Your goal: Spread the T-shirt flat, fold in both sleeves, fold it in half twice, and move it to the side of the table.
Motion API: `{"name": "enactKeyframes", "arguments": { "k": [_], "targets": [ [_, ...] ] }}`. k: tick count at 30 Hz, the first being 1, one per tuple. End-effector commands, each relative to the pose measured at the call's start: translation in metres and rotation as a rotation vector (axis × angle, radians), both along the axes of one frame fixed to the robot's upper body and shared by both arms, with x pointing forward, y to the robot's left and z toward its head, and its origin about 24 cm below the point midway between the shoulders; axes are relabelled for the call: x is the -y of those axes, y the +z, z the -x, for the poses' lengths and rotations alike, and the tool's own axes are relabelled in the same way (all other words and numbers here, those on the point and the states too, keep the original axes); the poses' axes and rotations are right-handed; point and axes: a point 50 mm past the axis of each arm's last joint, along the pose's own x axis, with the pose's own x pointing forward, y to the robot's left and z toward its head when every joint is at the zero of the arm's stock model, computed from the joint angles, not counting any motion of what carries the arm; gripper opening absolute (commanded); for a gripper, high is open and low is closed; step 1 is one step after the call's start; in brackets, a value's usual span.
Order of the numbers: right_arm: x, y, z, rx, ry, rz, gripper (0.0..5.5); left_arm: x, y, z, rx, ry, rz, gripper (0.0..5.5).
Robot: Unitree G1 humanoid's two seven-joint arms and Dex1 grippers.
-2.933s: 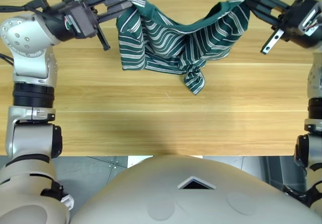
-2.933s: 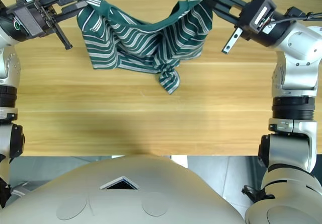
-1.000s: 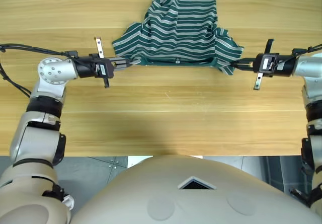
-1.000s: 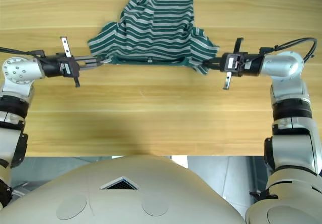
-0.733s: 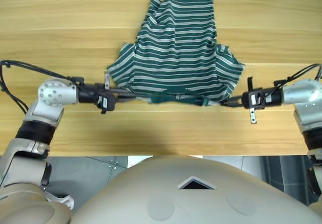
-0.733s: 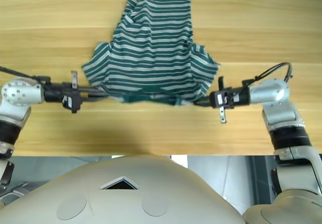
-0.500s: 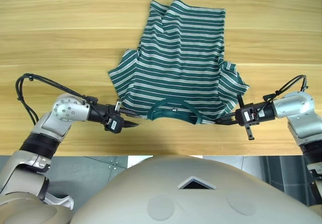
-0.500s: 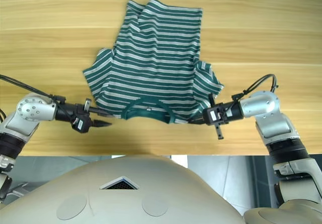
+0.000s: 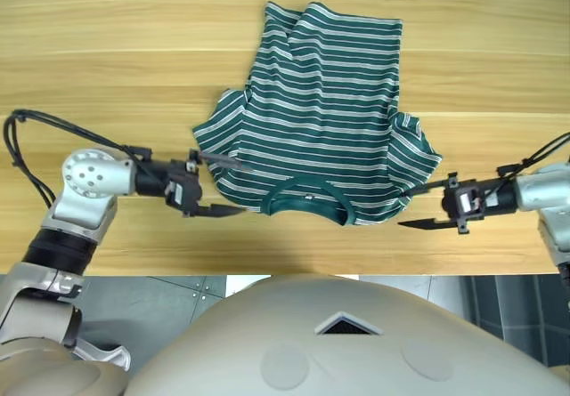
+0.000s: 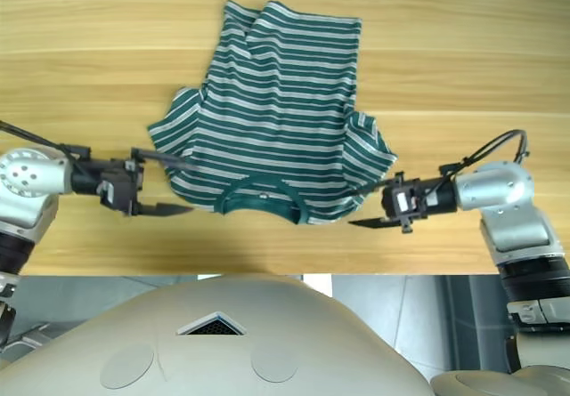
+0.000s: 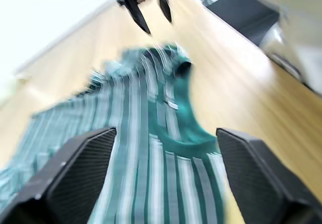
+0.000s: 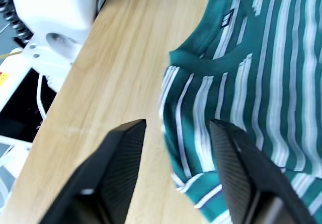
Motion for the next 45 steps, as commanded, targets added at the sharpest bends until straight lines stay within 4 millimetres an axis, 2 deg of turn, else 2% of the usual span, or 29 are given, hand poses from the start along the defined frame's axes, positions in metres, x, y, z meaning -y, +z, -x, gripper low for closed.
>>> {"name": "enactKeyframes", "arguments": {
  "k": [1, 3, 7, 18, 23, 28, 33, 40, 45],
  "targets": [
    [0.012, 0.029, -0.023, 0.147, -0.100, -0.055, 2.73, -0.004, 0.010, -0.021, 0.048, 0.064, 0.056, 3.71],
    [0.017, 0.032, -0.035, 0.218, -0.164, -0.025, 2.77, -0.007, 0.008, -0.027, 0.066, 0.086, 0.049, 3.37],
    [0.020, 0.024, -0.045, 0.264, -0.194, 0.045, 2.02, -0.012, -0.003, -0.037, 0.100, 0.132, -0.024, 2.66],
    [0.026, 0.003, -0.043, 0.216, -0.178, 0.154, 0.03, -0.020, -0.015, -0.054, 0.137, 0.187, -0.115, 0.83],
    [0.030, -0.008, -0.046, 0.212, -0.195, 0.223, 0.00, -0.022, -0.018, -0.063, 0.159, 0.222, -0.147, 0.04],
    [0.029, -0.021, -0.047, 0.203, -0.195, 0.256, 0.00, -0.025, -0.021, -0.072, 0.180, 0.254, -0.193, 0.01],
    [0.029, -0.024, -0.050, 0.219, -0.203, 0.264, 0.00, -0.029, -0.025, -0.076, 0.185, 0.266, -0.254, 0.01],
    [0.029, -0.026, -0.051, 0.226, -0.203, 0.271, 0.00, -0.040, -0.052, -0.070, 0.151, 0.267, -0.459, 0.01],
    [0.030, -0.027, -0.050, 0.221, -0.199, 0.274, 0.00, -0.040, -0.072, -0.061, 0.151, 0.196, -0.602, 0.01]
  ]
}}
